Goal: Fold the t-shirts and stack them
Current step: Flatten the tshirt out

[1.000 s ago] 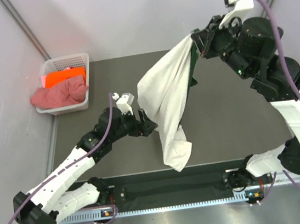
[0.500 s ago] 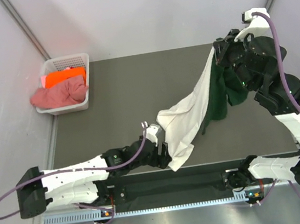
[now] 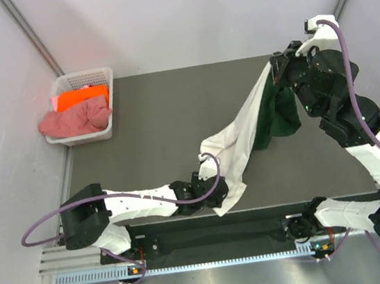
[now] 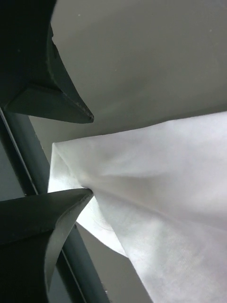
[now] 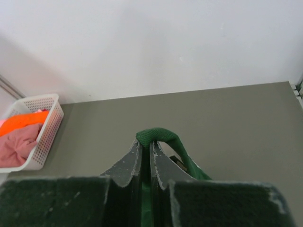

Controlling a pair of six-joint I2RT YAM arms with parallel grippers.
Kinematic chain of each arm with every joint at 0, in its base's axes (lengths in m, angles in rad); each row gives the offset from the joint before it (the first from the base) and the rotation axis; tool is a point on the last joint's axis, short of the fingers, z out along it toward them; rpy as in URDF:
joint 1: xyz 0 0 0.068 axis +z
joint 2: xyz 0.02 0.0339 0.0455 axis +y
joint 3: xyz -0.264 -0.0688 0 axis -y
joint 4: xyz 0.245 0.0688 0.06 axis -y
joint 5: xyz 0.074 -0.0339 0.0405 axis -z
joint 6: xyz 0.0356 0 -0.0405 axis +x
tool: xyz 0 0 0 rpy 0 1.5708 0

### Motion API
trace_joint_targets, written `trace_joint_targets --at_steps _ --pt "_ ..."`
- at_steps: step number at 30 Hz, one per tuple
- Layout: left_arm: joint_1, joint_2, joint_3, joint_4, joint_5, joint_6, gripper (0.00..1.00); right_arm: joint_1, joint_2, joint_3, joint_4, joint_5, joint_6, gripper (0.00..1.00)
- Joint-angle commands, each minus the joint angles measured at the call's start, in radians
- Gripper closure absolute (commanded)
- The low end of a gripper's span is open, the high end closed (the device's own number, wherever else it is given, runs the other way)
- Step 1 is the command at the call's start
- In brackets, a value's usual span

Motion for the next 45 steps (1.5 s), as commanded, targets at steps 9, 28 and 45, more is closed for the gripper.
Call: trace_joint_targets --at_steps 9,28,45 --pt "0.158 -0.032 -0.085 0.153 0.164 -0.045 0.23 -0.042 -0.110 -0.042 0.057 -0.013 0.015 1.00" --pt "0.598 -0.373 0.047 -0.038 0.354 0.212 1.00 -0.119 -0.185 -0.235 -0.025 0.073 -0.011 1.00" --pt "0.670 -0.525 1.061 -0.616 0.060 0.443 1.00 -0.231 -0.380 -0.027 -0.265 -0.167 0.124 1.00"
